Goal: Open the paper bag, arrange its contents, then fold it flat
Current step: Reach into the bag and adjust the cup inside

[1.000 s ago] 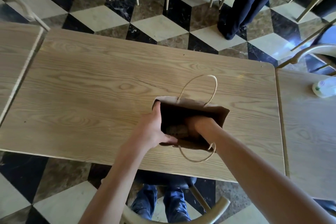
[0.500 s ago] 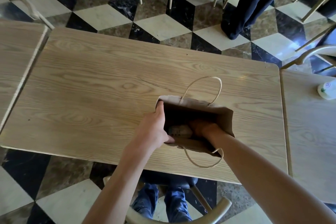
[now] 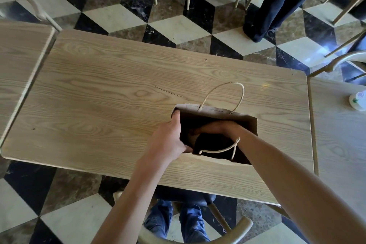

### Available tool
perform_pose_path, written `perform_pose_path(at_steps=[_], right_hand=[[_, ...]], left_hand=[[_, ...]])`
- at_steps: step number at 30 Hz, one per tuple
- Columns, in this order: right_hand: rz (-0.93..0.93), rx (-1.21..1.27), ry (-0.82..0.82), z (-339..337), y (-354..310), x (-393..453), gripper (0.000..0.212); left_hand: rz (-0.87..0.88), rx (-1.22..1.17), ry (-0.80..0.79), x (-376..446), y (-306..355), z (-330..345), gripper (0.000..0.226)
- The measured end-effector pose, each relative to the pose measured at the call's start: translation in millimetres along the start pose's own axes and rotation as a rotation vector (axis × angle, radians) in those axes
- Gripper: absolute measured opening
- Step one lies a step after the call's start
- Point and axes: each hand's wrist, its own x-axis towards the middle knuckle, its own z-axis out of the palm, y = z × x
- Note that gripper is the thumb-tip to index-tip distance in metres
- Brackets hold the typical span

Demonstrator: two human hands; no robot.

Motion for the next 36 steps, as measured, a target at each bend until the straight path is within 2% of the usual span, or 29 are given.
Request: perform_pose_path(at_steps=[6, 10, 14, 16, 18, 22, 25, 28, 31, 33, 36], right_hand=[[0.077, 0.362, -0.028, 1.1, 4.4, -15.9, 0.029], [0.097, 0.649, -0.007, 3.1, 9.1, -15.5, 0.044], [0.147, 0.883, 0.008, 4.8, 12.0, -12.0, 0.049], [0.155, 0.909, 0.012, 4.2, 11.7, -11.9, 0.050], [0.154, 0.813, 0.009, 3.1, 8.7, -14.1, 0.048], [0.152, 0.405, 0.002, -0.2, -0.8, -33.0, 0.037], [0.044, 0.069, 0.120, -1.8, -4.8, -45.2, 0.049], [0.011, -0.059, 0.219, -6.3, -1.1, -54.0, 0.056], [-0.044, -0.060, 0.275, -17.9, 13.3, -73.8, 0.047], [-0.150, -0.006, 0.331, -27.7, 27.3, -89.8, 0.030], [-0.215, -0.228, 0.533, -36.9, 51.2, -112.8, 0.009]], left_hand=[[-0.025, -0.004, -0.042, 1.1, -1.0, -2.2, 0.122], [-0.023, -0.004, -0.059, 2.1, -2.3, -3.0, 0.125], [-0.031, -0.005, -0.073, 2.7, -2.7, -4.0, 0.125], [-0.031, -0.011, -0.074, 2.7, -3.2, -4.9, 0.125], [-0.038, -0.019, -0.086, 2.5, -3.4, -5.5, 0.125], [-0.038, -0.047, -0.100, 3.3, -3.8, -5.4, 0.126], [-0.046, -0.045, -0.120, 4.8, -3.4, -5.2, 0.127], [-0.042, -0.041, -0.119, 6.2, -3.5, -5.0, 0.128], [-0.030, -0.022, -0.116, 6.1, -2.6, -5.5, 0.128], [-0.028, -0.013, -0.116, 4.9, -2.0, -6.2, 0.127], [-0.029, -0.011, -0.116, 3.8, -2.4, -6.9, 0.126]])
